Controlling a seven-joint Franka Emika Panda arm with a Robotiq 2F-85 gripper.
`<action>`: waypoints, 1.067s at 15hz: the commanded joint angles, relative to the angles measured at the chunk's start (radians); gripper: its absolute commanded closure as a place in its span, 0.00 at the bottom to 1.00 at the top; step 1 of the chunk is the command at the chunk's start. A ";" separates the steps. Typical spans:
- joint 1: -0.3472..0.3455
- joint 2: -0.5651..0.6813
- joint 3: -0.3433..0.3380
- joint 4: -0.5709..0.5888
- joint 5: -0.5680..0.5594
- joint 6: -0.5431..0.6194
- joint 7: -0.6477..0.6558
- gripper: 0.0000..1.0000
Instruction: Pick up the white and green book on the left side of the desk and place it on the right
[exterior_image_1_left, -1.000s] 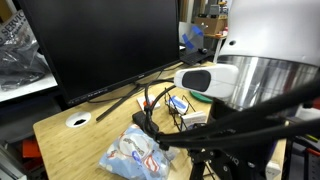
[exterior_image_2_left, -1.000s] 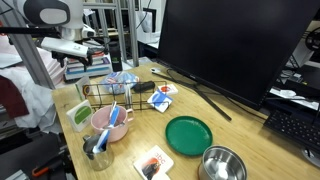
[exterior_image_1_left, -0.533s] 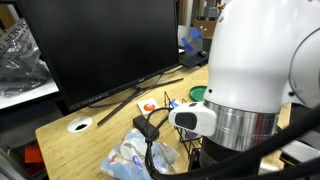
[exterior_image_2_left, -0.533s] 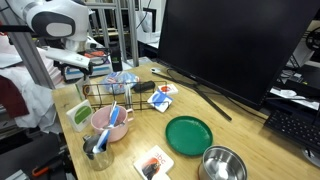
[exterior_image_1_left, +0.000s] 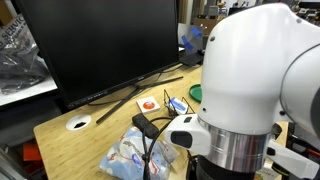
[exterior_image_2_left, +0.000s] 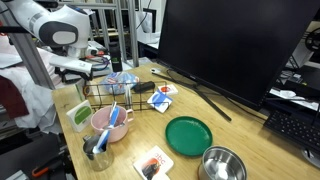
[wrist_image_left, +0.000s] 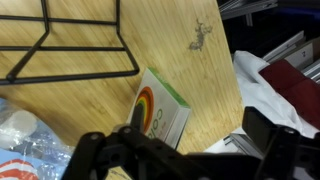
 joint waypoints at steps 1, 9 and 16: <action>-0.032 0.043 0.037 0.027 -0.058 0.018 0.028 0.00; -0.055 0.104 0.044 0.069 -0.169 0.015 0.078 0.56; -0.109 0.098 0.079 0.083 -0.141 0.015 0.036 1.00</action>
